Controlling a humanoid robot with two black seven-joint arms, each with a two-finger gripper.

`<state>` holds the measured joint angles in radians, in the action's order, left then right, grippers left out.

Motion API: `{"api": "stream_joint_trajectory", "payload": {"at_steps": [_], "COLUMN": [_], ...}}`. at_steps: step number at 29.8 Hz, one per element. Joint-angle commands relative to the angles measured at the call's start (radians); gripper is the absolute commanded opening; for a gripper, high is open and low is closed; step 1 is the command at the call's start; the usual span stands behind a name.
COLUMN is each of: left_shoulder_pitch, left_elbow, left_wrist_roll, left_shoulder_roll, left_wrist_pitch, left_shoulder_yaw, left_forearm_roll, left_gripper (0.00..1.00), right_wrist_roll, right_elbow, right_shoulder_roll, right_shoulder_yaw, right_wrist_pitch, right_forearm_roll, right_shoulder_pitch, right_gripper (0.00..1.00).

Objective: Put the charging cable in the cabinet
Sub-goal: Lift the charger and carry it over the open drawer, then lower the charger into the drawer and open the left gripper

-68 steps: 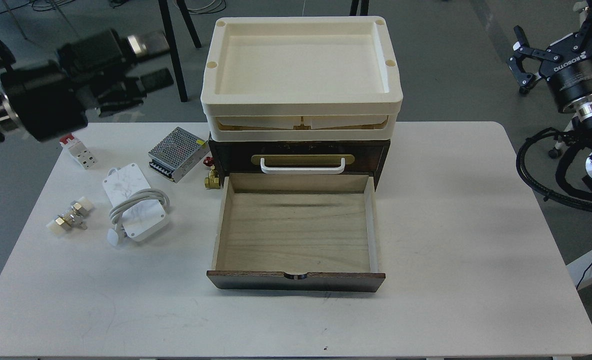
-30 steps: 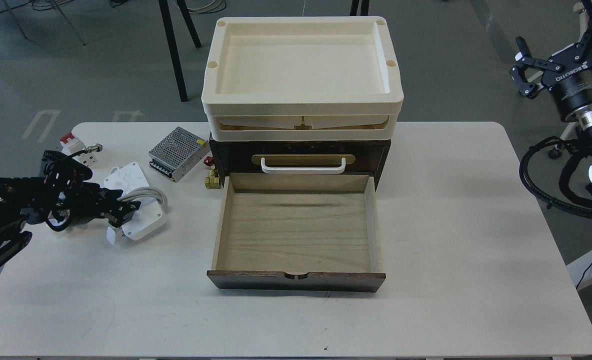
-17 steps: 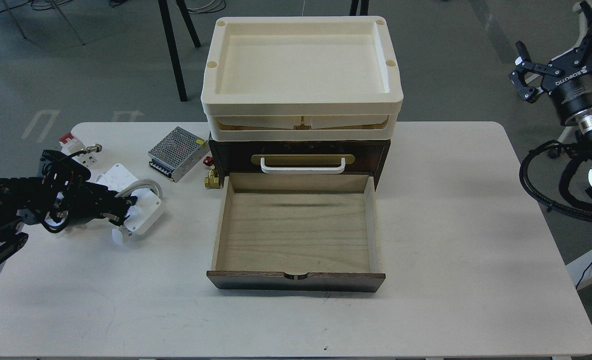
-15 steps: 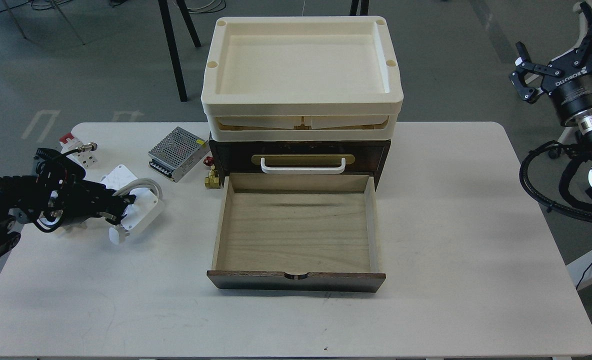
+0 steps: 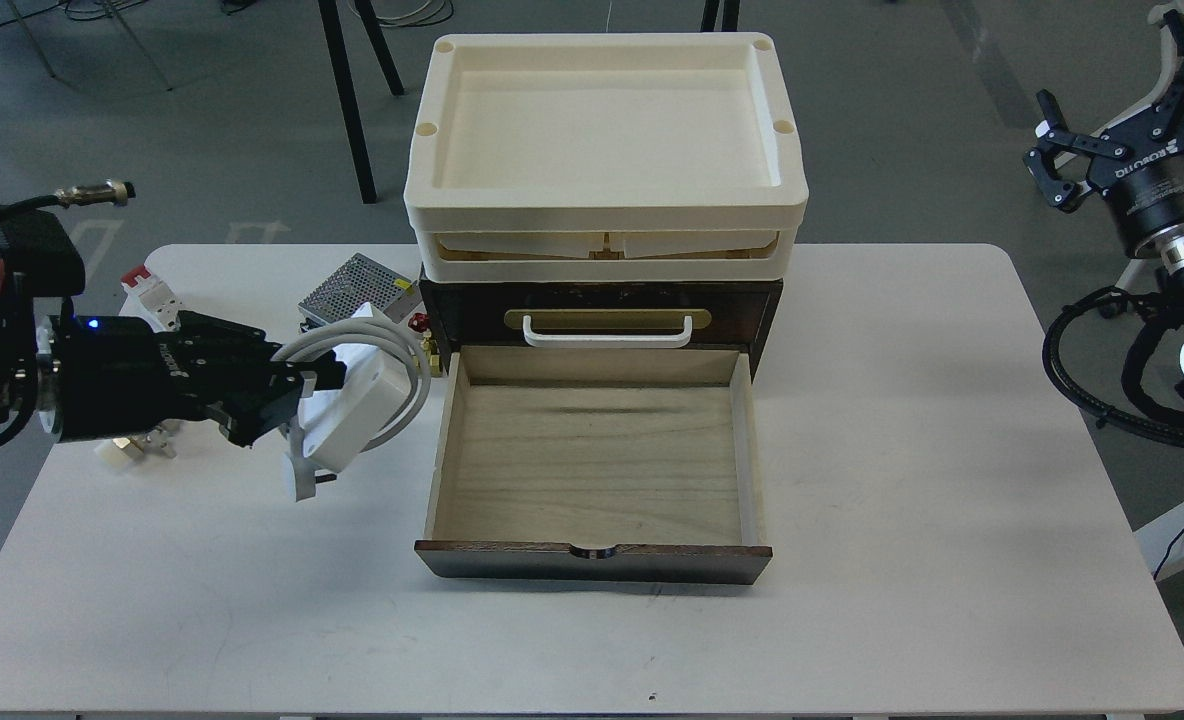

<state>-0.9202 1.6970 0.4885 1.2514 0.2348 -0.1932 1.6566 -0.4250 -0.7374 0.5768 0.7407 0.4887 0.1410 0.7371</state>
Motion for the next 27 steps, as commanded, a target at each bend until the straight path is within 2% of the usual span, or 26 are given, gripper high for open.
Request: {"api": "stream_joint_trajectory", "payload": {"at_steps": [1,6,12,21,27], "left_shoulder_pitch": [0.0,0.015,0.063,0.106,0.107], "left_elbow": [0.027,-0.069,-0.27,-0.471,-0.497], "left_wrist_roll": [0.0,0.0,0.0,0.0,0.0], "left_shoulder_roll": [-0.145,-0.355,-0.501,-0.607,-0.618], "left_wrist_pitch": [0.004,0.006,0.0,-0.006,-0.006], "left_shoulder_yaw": [-0.025,-0.023,-0.012,-0.008,-0.008], "left_forearm_roll": [-0.09,-0.139,-0.135,-0.126,-0.126], "left_gripper": [0.0,0.0,0.0,0.0,0.0], "right_wrist_roll": [0.0,0.0,0.0,0.0,0.0], "right_elbow": [0.047,0.062,0.076,0.078,0.078], "right_shoulder_roll": [-0.012,-0.014,-0.008,-0.012,-0.011], "right_shoulder_yaw": [-0.004,-0.004,-0.004,-0.006,-0.004], "right_wrist_pitch": [0.0,0.0,0.0,0.0,0.0], "right_forearm_roll": [0.0,-0.001,-0.001,-0.001,-0.001], "right_shoulder_pitch": [-0.004,-0.004,-0.004,-0.005,-0.005], "right_gripper": [1.0,1.0,1.0,1.0,1.0]}}
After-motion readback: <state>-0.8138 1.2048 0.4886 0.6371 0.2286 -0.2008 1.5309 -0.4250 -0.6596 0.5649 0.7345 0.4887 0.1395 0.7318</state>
